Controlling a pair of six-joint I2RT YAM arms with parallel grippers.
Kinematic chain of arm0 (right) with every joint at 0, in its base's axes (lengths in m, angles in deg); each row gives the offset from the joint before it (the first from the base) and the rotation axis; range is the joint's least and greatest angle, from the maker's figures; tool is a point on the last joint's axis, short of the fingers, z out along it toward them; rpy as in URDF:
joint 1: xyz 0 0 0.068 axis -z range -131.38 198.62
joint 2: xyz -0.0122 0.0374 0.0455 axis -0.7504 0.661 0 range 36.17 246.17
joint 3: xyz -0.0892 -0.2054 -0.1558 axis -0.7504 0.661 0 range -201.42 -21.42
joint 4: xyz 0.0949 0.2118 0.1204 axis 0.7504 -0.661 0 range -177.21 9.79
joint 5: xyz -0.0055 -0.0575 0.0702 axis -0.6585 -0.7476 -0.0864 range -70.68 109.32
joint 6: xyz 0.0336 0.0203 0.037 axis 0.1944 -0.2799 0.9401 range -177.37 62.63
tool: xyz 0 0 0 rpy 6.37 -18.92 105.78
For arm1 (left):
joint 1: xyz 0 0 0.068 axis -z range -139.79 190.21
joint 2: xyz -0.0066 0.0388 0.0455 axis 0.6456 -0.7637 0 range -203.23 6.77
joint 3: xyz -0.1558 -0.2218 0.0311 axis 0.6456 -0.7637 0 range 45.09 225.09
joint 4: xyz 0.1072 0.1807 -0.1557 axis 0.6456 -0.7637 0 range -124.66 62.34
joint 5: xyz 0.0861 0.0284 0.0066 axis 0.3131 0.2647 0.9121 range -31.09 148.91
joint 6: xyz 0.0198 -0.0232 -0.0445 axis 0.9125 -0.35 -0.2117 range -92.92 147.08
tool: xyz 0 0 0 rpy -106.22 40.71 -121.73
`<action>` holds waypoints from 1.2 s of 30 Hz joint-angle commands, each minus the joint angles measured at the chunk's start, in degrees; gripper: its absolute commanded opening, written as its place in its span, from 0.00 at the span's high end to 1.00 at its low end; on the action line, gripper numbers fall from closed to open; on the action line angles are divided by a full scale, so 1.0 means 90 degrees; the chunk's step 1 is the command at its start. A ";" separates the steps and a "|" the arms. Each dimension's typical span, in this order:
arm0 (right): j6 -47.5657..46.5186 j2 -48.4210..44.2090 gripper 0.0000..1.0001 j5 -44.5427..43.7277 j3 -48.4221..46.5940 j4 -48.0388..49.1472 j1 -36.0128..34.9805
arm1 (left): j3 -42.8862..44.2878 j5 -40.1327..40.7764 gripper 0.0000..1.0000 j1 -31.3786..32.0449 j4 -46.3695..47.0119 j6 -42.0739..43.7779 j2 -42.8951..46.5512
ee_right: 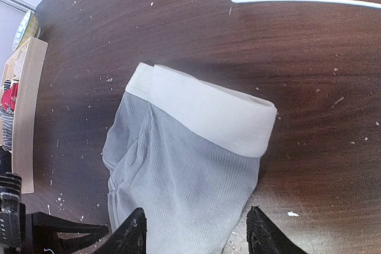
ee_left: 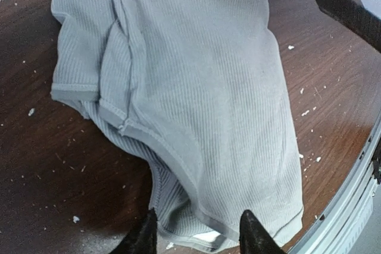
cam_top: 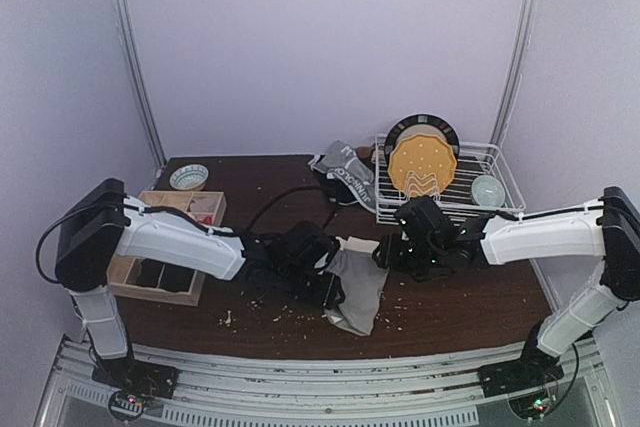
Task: Roll the underwear
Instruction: Move the underwear to the center of the board.
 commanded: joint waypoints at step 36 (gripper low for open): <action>-0.0156 -0.0003 0.55 -0.0876 -0.0770 -0.1264 -0.1157 | -0.1961 -0.0321 1.00 0.0756 0.1094 -0.0264 0.1009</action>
